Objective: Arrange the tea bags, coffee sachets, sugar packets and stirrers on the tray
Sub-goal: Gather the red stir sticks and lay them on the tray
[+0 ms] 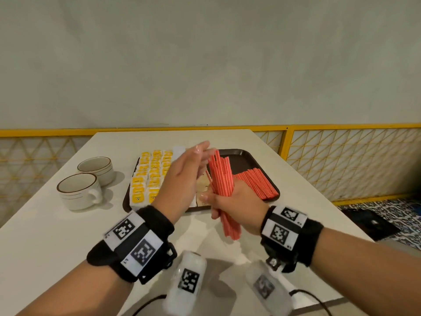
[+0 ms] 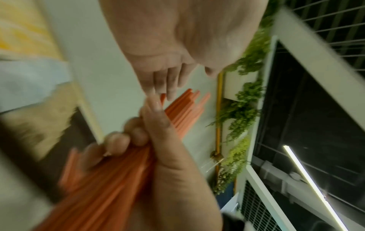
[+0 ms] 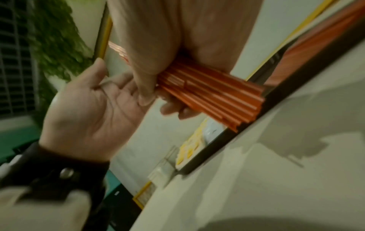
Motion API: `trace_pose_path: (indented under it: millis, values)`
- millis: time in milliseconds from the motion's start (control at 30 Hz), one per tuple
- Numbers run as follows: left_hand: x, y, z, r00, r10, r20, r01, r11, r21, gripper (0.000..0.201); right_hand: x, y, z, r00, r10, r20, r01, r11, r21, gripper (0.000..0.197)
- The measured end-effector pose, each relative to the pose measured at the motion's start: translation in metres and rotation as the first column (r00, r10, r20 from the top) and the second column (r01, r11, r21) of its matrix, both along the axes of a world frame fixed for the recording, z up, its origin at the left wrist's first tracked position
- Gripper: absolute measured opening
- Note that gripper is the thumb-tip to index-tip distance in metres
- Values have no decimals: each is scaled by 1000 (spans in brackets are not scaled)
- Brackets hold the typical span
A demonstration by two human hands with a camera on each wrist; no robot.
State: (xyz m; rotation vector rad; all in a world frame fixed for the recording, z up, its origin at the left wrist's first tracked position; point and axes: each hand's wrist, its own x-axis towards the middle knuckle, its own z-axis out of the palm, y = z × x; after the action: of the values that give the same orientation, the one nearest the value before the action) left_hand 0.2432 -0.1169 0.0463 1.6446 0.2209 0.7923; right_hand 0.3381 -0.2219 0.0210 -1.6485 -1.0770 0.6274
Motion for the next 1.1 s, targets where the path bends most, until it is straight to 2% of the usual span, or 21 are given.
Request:
trace_pose_path:
  millis: [67, 133, 200, 367, 467, 533, 600, 633, 700, 733, 767, 833, 900, 933, 967, 1000, 1033, 1067, 1100]
  values:
    - [-4, -3, 18, 1000, -4, 16, 3, 997, 83, 46, -18, 11, -7, 996, -66, -59, 73, 990, 120, 20]
    - [-8, -5, 24, 997, 0, -80, 16, 980, 201, 43, -30, 22, -18, 983, -115, -147, 145, 966, 213, 18]
    - [-12, -6, 24, 980, 42, -194, 21, 951, 310, 36, -38, 31, -29, 966, -194, -174, 232, 944, 235, 18]
    - [-14, 2, 28, 952, 76, -297, 6, 964, 266, 29, -53, 33, -45, 951, -245, -190, 283, 936, 207, 18]
    - [-10, 2, 17, 828, 65, -557, 196, 898, 395, 33, -56, 32, -49, 949, -247, -197, 281, 945, 169, 20]
    - [-10, -1, 4, 766, 95, -636, 267, 853, 448, 37, -55, 30, -49, 949, -236, -211, 269, 952, 146, 30]
    - [-11, -2, -1, 755, 104, -648, 284, 838, 465, 37, -52, 29, -49, 958, -229, -172, 252, 959, 131, 30]
    - [-12, -1, 2, 758, 90, -646, 286, 845, 453, 39, -52, 28, -49, 961, -225, -162, 247, 961, 127, 24]
    - [-14, 3, 10, 805, -22, -593, 255, 915, 312, 43, -56, 28, -49, 963, -206, -173, 232, 962, 144, 8]
    - [-14, 3, 14, 836, -66, -545, 238, 938, 251, 44, -57, 27, -50, 962, -203, -181, 231, 962, 146, 13]
    - [-13, 3, 15, 854, -73, -515, 233, 939, 252, 44, -59, 28, -50, 959, -202, -199, 232, 962, 143, 15]
    - [-12, -4, 9, 837, -2, -547, 260, 881, 394, 45, -59, 30, -50, 959, -189, -211, 216, 970, 115, 5]
    - [-10, -10, -6, 828, 104, -551, 265, 793, 548, 41, -59, 34, -50, 957, -187, -224, 196, 980, 21, 17]
    - [-8, -11, -12, 848, 115, -517, 239, 788, 568, 38, -57, 34, -52, 962, -169, -214, 177, 984, 15, 22]
    - [-8, -10, -14, 871, 84, -484, 215, 821, 529, 35, -56, 34, -52, 971, -147, -190, 154, 988, 23, 22]
    - [-8, -8, -13, 895, 27, -445, 185, 885, 427, 33, -57, 32, -51, 975, -136, -174, 145, 989, 41, 16]
    - [-10, -5, -11, 922, -55, -384, 159, 957, 243, 31, -57, 29, -49, 977, -140, -159, 153, 986, 68, 10]
    - [-12, -3, -9, 945, -123, -304, 138, 990, 31, 29, -57, 25, -46, 981, -147, -126, 159, 983, 93, 11]
    - [-14, 0, -7, 961, -142, -236, 114, 985, -128, 28, -56, 26, -43, 985, -144, -100, 156, 980, 123, 14]
